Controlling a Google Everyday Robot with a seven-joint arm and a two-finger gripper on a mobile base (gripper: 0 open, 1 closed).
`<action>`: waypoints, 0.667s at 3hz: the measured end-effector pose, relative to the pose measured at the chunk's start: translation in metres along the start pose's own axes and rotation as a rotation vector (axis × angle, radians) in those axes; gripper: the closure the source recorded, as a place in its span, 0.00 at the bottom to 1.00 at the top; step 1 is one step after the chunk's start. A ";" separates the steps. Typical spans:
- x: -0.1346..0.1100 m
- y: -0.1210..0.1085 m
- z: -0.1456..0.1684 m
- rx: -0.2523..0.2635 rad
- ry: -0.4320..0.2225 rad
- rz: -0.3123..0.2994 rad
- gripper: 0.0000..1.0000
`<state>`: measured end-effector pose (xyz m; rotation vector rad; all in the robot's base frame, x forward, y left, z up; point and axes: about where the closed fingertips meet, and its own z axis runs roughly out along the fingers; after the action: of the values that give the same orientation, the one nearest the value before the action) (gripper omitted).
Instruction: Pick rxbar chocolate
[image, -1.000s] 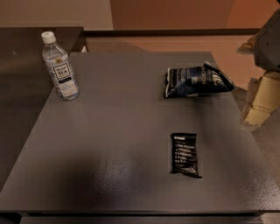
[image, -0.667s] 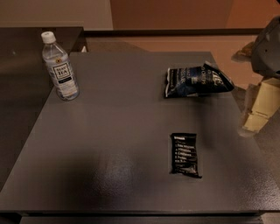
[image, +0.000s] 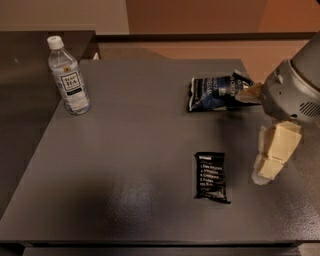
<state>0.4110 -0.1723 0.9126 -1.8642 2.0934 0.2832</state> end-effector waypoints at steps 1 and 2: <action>-0.007 0.011 0.030 -0.051 -0.048 -0.055 0.00; -0.008 0.019 0.055 -0.072 -0.078 -0.091 0.00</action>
Offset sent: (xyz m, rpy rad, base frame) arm -0.0174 0.0400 -0.0793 0.1100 0.0283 0.1626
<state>0.3990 -0.1429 0.8628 -1.9500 1.9648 0.4073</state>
